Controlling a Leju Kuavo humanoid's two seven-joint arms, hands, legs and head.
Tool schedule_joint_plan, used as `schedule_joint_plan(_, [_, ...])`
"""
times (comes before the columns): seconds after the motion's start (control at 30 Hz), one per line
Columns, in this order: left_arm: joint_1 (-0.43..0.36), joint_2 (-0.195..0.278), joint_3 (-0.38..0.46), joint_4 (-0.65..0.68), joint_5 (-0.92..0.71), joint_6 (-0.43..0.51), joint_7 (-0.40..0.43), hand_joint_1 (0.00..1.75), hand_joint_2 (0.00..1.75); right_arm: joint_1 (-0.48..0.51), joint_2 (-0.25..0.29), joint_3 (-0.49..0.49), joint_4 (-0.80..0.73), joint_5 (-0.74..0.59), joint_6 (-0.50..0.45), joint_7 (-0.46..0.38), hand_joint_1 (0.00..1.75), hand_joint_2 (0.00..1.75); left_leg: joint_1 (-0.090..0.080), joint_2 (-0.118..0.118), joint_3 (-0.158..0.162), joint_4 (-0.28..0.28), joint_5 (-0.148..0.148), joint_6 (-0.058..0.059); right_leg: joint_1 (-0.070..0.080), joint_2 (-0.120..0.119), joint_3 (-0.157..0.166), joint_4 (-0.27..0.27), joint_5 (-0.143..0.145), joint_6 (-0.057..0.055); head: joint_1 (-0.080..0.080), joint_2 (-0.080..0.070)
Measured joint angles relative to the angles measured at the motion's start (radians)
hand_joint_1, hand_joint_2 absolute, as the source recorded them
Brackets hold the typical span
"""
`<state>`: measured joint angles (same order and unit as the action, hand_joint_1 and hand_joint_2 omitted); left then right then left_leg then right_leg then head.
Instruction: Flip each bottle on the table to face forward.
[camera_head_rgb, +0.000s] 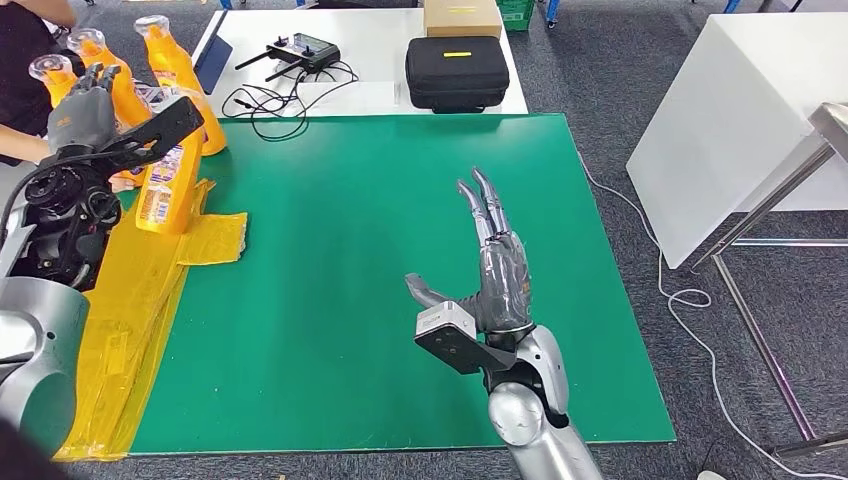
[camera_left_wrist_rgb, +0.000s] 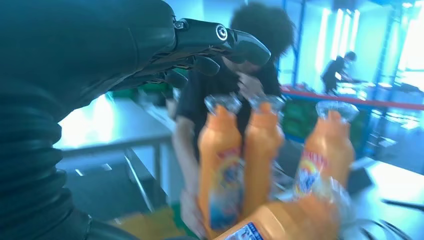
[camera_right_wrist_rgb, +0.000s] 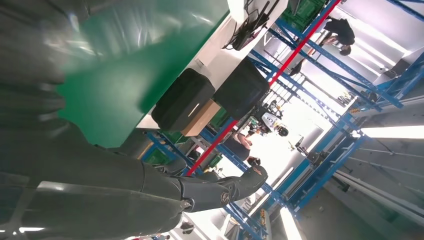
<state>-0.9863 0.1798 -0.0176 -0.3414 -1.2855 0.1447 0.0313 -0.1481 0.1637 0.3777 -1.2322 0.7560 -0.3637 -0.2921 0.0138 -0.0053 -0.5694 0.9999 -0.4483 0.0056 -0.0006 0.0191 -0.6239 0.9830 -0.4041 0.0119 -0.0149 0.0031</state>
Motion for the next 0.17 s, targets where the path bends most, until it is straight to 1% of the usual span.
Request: schedule_joint_plan(0.17, [-0.008,-0.026,0.055,-0.001,0.107,-0.054,-0.104,0.00,1.75,0.000,-0.002,0.000,0.000,0.001,-0.005,0.003,0.00,1.75,0.000,0.000,0.000,0.000,0.000,0.000,0.000,0.000,0.000,0.000,0.000,0.000,0.000,0.000])
